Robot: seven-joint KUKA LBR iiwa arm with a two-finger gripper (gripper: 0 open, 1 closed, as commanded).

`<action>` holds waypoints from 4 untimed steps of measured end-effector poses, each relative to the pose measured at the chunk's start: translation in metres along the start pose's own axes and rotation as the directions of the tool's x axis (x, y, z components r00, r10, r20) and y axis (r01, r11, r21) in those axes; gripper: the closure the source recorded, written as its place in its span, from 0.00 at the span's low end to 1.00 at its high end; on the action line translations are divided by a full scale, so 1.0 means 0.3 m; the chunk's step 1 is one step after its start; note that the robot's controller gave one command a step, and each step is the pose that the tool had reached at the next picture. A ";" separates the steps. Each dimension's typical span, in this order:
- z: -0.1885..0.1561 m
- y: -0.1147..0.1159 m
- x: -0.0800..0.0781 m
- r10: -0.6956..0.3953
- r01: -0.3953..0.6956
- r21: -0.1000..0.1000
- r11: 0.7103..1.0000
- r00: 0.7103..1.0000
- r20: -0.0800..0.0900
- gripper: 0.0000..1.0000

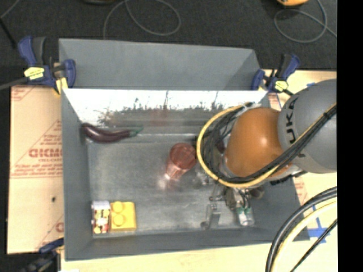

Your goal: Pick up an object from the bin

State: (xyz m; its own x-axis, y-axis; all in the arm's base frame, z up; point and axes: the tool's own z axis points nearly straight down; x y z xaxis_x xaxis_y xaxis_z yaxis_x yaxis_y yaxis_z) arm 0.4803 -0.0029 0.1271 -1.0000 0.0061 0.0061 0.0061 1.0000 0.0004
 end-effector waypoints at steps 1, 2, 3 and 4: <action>-0.014 0.000 -0.006 0.000 0.000 0.000 1.000 1.000 0.008 0.00; -0.016 0.033 -0.120 -0.056 0.056 0.002 0.998 0.998 0.003 0.00; -0.002 0.119 -0.223 -0.056 0.056 0.001 0.998 0.998 0.014 0.00; 0.010 0.138 -0.250 -0.059 0.059 -0.001 0.998 0.998 0.013 0.00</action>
Offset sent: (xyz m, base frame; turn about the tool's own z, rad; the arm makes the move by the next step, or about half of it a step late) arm 0.1197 0.0386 0.0057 -0.1870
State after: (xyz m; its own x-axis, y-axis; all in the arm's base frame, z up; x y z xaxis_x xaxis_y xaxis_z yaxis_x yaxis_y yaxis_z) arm 0.5555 0.0380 0.1237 -0.9986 -0.0524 -0.0068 -0.0525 0.9986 0.0023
